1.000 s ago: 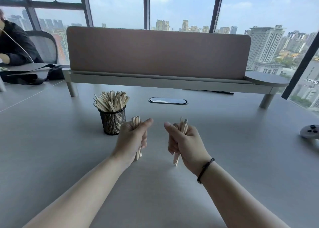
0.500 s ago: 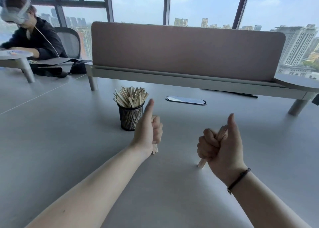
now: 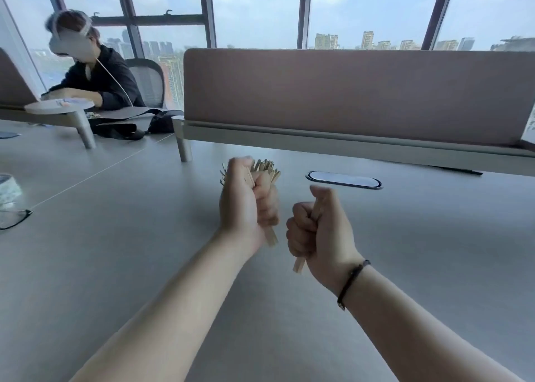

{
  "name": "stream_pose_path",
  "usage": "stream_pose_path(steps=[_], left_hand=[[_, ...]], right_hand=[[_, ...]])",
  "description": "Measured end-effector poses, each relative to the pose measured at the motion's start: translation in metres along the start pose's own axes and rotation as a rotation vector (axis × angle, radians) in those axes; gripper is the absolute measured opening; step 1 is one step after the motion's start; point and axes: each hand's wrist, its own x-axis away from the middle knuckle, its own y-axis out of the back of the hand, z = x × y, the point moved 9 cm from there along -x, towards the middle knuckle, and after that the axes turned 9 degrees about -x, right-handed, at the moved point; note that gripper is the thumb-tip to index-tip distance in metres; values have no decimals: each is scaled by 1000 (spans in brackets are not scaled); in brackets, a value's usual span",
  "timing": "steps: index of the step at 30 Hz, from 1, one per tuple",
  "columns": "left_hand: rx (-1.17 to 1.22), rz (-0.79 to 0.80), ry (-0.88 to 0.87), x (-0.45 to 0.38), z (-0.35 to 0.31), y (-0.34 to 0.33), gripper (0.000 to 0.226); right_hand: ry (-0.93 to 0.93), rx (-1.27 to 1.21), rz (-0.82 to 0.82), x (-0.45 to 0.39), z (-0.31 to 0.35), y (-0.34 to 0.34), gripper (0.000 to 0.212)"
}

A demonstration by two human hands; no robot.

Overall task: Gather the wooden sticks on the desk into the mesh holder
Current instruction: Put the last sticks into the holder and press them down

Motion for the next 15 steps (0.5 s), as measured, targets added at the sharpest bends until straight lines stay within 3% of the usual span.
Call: stream_pose_path(steps=[4,8,12,15], left_hand=[[30,-72,-192,-34,-76,24,44],[-27,-211,-236,-73,-97,47,39],[-227,-293,-187,-89,-77,55,32],[-257,-292,-200,-93,-64,60,30]], right_hand=[[165,-161,138,-46,64,-59,47],[269,-216,91,-91,102,-88,45],[262,142,-87,-121,69,-86,43],[300,448,-145,-129,49,-72,27]])
